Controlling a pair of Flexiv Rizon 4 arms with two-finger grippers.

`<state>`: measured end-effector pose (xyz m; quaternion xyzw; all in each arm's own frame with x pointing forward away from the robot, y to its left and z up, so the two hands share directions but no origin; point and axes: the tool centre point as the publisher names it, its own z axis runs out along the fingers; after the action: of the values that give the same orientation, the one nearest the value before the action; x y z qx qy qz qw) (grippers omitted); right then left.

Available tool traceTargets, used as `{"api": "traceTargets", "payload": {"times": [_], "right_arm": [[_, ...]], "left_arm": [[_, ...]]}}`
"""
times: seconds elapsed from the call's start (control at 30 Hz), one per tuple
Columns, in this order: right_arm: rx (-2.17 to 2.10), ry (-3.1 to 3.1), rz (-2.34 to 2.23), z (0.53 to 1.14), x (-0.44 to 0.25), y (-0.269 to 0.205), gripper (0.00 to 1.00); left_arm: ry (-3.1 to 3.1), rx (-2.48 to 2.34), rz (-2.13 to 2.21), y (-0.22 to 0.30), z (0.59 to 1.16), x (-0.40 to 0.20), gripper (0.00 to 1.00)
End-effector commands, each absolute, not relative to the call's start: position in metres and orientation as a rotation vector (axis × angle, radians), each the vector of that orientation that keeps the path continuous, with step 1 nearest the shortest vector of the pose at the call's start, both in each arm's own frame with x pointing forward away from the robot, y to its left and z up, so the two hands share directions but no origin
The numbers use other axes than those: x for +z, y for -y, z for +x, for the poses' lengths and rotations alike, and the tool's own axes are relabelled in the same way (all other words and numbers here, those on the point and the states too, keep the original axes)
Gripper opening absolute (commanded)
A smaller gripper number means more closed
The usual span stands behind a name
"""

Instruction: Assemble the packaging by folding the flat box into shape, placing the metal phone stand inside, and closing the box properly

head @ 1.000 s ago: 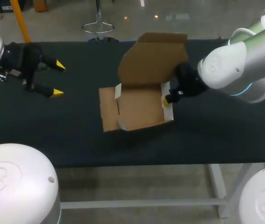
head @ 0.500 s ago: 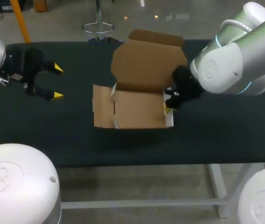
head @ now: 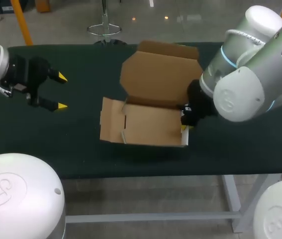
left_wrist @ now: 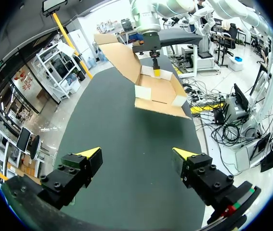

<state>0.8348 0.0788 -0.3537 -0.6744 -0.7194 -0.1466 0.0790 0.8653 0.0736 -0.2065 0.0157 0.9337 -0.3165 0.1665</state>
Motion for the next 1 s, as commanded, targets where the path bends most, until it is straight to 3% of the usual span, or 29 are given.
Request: {"api": "traceTargets", "payload": {"times": [0.03, 1.0], "right_arm": [[-0.403, 2.178, -2.049, 0.834, -0.353, -0.081, 0.0], [-0.119, 2.078, -2.037, 0.823, -0.36, -0.076, 0.0]], "left_arm": [[-2.662, -0.898, 0.045, -0.074, 0.865, -0.206, 1.0], [-2.81, -0.912, 0.133, -0.056, 0.882, -0.242, 1.0]]}}
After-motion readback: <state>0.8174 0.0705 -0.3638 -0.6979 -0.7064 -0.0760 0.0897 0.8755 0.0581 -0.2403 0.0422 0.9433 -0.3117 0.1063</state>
